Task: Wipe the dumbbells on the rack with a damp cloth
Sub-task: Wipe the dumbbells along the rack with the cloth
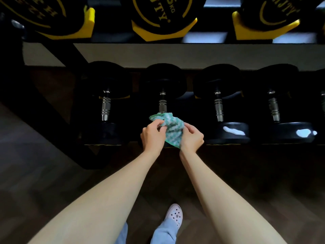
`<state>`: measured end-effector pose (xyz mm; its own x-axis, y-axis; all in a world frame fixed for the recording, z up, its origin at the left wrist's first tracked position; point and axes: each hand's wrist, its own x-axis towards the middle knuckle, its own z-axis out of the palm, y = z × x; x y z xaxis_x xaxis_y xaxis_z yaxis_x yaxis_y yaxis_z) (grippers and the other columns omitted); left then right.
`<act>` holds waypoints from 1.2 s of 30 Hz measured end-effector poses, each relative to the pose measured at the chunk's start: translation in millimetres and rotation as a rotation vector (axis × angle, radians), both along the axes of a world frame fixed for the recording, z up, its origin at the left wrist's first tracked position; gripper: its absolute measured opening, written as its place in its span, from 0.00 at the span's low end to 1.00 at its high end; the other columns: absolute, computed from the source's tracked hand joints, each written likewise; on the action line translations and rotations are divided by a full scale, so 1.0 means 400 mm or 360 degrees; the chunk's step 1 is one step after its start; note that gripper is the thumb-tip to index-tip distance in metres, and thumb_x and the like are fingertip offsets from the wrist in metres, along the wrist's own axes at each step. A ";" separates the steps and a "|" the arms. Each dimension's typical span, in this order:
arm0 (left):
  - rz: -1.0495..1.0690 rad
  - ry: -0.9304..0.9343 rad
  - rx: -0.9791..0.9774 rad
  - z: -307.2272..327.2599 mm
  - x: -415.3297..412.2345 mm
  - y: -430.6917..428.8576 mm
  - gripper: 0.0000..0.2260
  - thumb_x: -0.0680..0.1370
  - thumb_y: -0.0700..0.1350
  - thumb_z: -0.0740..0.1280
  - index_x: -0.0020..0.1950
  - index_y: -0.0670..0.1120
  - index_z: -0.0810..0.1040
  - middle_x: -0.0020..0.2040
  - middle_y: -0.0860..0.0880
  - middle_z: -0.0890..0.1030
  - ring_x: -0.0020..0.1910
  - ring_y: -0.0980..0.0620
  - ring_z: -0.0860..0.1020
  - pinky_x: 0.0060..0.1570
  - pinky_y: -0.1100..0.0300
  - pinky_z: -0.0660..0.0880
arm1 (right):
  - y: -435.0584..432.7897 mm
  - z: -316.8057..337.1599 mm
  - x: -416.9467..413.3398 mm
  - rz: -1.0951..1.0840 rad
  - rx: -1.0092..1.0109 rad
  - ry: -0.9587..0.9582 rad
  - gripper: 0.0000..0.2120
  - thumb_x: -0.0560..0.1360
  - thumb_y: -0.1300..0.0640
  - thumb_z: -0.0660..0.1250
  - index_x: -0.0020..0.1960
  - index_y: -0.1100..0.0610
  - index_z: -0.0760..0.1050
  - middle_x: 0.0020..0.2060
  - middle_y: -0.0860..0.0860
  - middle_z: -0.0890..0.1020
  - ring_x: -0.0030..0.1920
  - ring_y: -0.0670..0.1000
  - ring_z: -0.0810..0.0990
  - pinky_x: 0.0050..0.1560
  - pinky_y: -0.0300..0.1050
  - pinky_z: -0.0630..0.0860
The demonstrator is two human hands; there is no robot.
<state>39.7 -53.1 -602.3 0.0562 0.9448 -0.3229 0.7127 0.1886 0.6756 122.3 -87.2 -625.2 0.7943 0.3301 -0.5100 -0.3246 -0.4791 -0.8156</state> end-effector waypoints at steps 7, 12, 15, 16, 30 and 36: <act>0.0241 -0.0673 -0.0271 0.029 -0.020 -0.007 0.12 0.78 0.39 0.63 0.61 0.42 0.76 0.52 0.46 0.81 0.52 0.52 0.80 0.48 0.61 0.78 | 0.011 0.052 -0.026 0.0439 0.0410 0.0522 0.08 0.77 0.62 0.63 0.50 0.56 0.80 0.46 0.53 0.83 0.47 0.51 0.83 0.47 0.45 0.81; 0.0130 -0.0828 -0.0345 0.092 -0.036 0.007 0.10 0.77 0.40 0.65 0.58 0.41 0.76 0.49 0.46 0.80 0.47 0.52 0.80 0.44 0.63 0.79 | -0.016 0.093 0.012 0.0517 0.0608 0.1001 0.08 0.78 0.63 0.62 0.54 0.59 0.78 0.49 0.57 0.82 0.45 0.52 0.83 0.42 0.44 0.81; 0.0258 -0.1031 -0.0654 0.144 -0.016 0.001 0.13 0.80 0.47 0.60 0.59 0.41 0.75 0.51 0.43 0.81 0.46 0.49 0.80 0.42 0.60 0.79 | -0.014 0.129 0.032 0.0669 0.0488 0.0831 0.15 0.76 0.62 0.66 0.62 0.58 0.72 0.52 0.56 0.80 0.46 0.52 0.82 0.38 0.43 0.80; 0.0333 -0.1149 -0.0770 0.157 -0.010 0.002 0.14 0.80 0.49 0.59 0.59 0.42 0.76 0.51 0.43 0.81 0.47 0.48 0.81 0.44 0.58 0.78 | -0.012 0.138 0.041 0.0679 0.0427 0.0852 0.20 0.75 0.61 0.68 0.64 0.57 0.68 0.52 0.56 0.79 0.45 0.51 0.82 0.37 0.43 0.80; 0.0613 -0.0553 -0.0530 0.116 -0.063 0.052 0.10 0.81 0.38 0.55 0.61 0.42 0.68 0.58 0.42 0.74 0.53 0.48 0.73 0.50 0.56 0.73 | -0.048 0.133 0.141 0.0323 0.0154 0.0016 0.05 0.79 0.59 0.61 0.54 0.56 0.69 0.47 0.53 0.78 0.51 0.56 0.79 0.47 0.44 0.74; 0.0328 -0.0159 -0.0704 0.027 -0.084 0.045 0.22 0.80 0.33 0.50 0.73 0.44 0.62 0.72 0.42 0.64 0.70 0.42 0.65 0.67 0.51 0.63 | -0.056 0.063 0.113 0.0608 -0.0371 -0.0522 0.25 0.77 0.67 0.59 0.72 0.59 0.59 0.60 0.61 0.75 0.60 0.59 0.74 0.54 0.45 0.70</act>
<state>6.0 -34.9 -591.3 -0.0661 0.7129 -0.6981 0.5663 0.6028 0.5620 167.5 -109.7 -600.2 0.7696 0.5339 -0.3502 0.1610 -0.6930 -0.7027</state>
